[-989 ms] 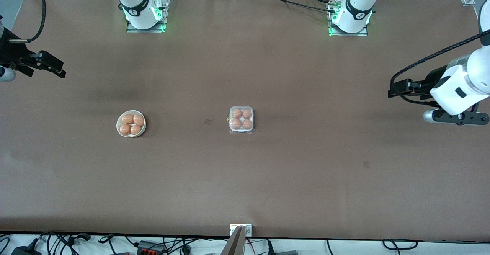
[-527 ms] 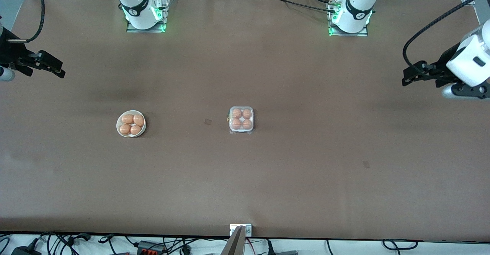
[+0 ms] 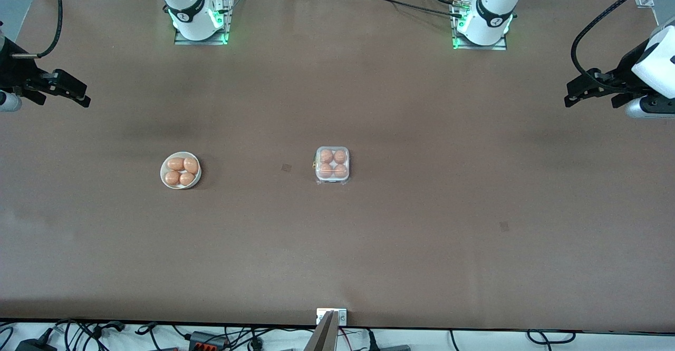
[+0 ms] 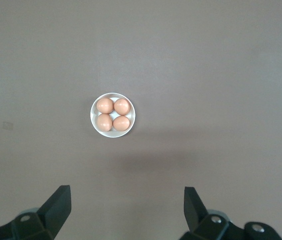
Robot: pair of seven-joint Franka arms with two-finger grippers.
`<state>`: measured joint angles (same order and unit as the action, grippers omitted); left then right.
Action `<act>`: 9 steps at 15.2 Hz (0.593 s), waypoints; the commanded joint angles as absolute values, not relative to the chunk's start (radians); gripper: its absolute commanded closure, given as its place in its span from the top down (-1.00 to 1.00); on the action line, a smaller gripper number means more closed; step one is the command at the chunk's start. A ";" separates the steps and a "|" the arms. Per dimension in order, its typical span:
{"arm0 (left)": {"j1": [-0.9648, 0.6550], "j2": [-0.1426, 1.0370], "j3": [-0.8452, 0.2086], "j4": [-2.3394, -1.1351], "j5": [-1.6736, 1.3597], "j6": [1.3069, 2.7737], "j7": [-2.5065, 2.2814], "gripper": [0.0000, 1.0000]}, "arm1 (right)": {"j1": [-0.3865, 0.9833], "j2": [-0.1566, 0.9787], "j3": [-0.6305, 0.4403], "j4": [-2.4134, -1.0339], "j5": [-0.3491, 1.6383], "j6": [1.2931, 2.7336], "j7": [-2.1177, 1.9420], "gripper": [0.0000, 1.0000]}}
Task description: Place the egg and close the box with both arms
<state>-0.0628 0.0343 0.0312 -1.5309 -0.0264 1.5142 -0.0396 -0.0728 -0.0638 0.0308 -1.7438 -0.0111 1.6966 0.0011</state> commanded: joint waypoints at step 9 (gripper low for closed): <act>-0.156 -0.003 0.118 -1.572 0.015 1.503 -0.086 1.00 | -0.081 -0.077 0.040 -1.738 -0.020 1.669 -0.014 1.00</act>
